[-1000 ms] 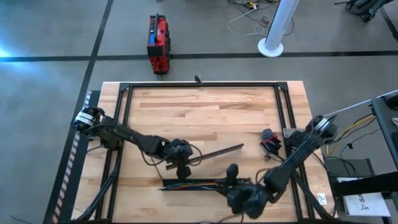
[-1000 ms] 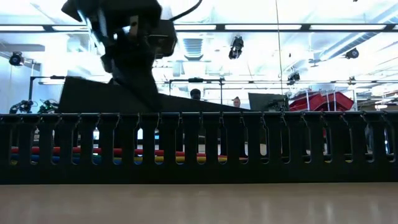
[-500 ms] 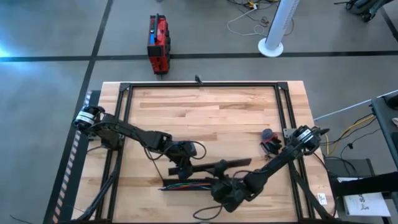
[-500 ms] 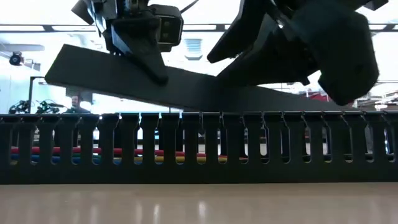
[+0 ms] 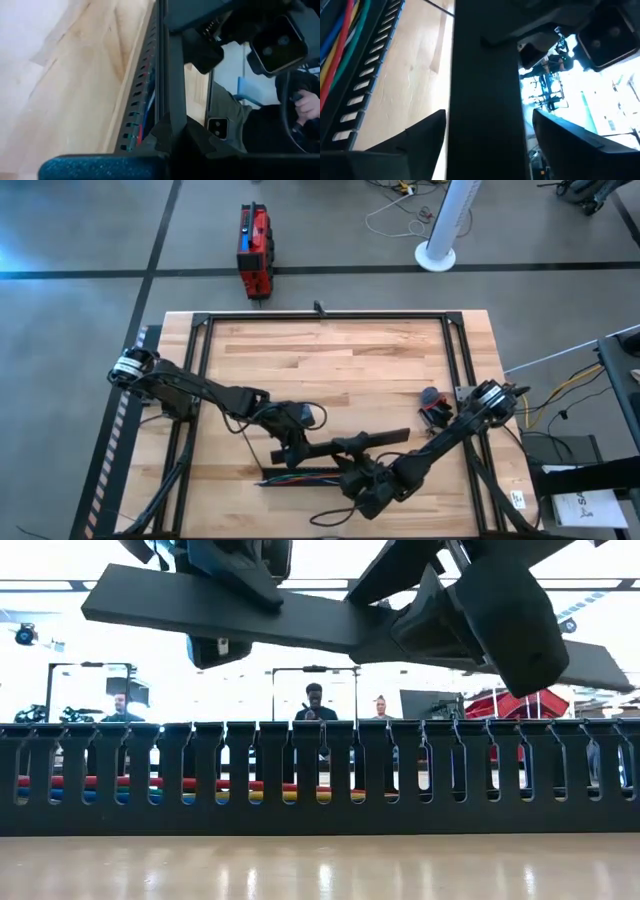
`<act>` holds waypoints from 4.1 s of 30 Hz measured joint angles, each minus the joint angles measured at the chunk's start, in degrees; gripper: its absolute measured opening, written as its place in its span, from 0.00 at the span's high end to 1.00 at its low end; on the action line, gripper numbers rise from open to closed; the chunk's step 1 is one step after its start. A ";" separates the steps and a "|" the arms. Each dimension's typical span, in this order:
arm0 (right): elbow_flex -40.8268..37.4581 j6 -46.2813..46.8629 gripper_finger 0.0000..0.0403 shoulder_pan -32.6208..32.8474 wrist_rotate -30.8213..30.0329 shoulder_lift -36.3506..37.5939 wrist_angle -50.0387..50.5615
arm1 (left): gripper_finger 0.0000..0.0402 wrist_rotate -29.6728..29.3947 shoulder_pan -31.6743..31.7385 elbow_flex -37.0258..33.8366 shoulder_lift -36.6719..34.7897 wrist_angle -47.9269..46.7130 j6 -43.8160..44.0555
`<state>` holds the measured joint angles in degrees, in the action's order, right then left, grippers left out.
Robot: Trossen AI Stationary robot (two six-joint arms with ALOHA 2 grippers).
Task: Ziptie cables
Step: Close the cable duct using the cable lid
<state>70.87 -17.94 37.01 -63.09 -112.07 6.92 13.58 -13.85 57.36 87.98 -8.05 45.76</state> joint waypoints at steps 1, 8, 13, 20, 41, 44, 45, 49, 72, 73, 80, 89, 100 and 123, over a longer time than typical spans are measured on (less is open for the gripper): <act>-0.02 -0.04 0.33 0.00 0.04 0.00 0.06 | 1.00 0.38 0.00 0.00 -0.17 0.14 0.00; -0.02 -0.08 0.42 0.13 0.04 0.05 0.03 | 1.00 1.35 -0.22 0.00 -0.39 0.01 -0.20; -0.02 -0.08 0.42 0.11 0.11 0.09 -0.09 | 0.99 2.10 -0.35 0.00 -0.39 0.08 -0.32; -0.02 -0.17 0.43 0.17 0.07 0.11 -0.02 | 0.98 2.14 -0.42 0.00 -0.39 -0.05 -4.76; -0.02 13.92 0.45 0.12 14.28 7.24 9.46 | 0.83 -2.76 -0.57 0.00 -5.32 -3.36 -19.77; -0.04 19.98 0.45 0.26 19.46 9.42 14.14 | 0.80 -8.34 -0.81 -0.01 -8.84 -8.51 -21.20; -0.06 21.93 0.45 0.26 21.19 10.05 15.28 | 0.79 -10.55 -0.95 -0.09 -9.98 -10.54 -21.29; -0.04 27.67 0.45 0.17 26.55 10.73 14.58 | 0.73 -21.81 -2.75 -0.76 -14.61 -19.00 -21.24; 3.59 36.57 0.45 -2.03 38.27 0.67 3.03 | 0.71 -31.02 -13.65 -23.56 -18.44 -1.13 -13.88; 3.75 36.74 0.45 -2.19 38.23 0.47 3.11 | 0.70 -31.02 -14.70 -23.62 -18.44 -1.17 -12.61; 4.83 37.53 0.45 -3.07 38.16 0.09 2.93 | 0.54 -29.23 -23.45 -25.73 -18.38 -6.70 1.84; 4.83 39.99 0.45 -4.17 38.07 0.09 3.06 | 0.33 -35.65 -38.03 -25.85 -16.30 -3.92 13.16; 4.81 41.59 0.45 -5.70 38.06 0.09 3.05 | 0.23 -53.70 -47.28 -25.94 -2.42 1.74 13.77; 4.76 43.42 0.45 -7.06 41.24 0.09 3.60 | 0.12 -59.88 -48.19 -21.97 6.01 9.65 0.83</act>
<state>75.64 25.49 29.95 -21.85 -111.98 10.52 -46.30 -62.03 35.39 93.99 1.60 46.59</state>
